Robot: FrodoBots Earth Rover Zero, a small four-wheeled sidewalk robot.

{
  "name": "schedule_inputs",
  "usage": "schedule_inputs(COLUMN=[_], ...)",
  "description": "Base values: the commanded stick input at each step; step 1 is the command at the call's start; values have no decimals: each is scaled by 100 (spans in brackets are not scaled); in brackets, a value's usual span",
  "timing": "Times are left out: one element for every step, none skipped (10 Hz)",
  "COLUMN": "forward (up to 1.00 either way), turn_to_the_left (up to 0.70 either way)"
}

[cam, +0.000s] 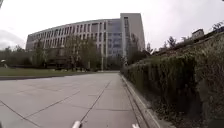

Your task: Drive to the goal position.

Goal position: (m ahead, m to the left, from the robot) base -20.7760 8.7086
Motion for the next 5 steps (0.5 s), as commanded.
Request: schedule_inputs(forward=[7, 7, 6, 6, 7], turn_to_the_left=[0, 0, 0, 0, 0])
